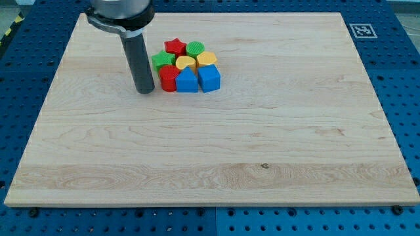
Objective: Separate the green star and red circle
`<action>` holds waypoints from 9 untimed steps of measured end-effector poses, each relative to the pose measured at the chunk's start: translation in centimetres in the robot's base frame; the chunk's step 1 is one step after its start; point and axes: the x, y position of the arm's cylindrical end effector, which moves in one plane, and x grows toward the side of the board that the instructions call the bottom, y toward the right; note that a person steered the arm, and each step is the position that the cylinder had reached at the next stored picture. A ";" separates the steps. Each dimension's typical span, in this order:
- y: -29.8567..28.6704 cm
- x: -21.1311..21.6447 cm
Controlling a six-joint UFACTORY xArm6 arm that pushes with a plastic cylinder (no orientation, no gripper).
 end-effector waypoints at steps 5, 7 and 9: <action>4.0 -2.8; 5.8 -3.4; 8.9 -3.4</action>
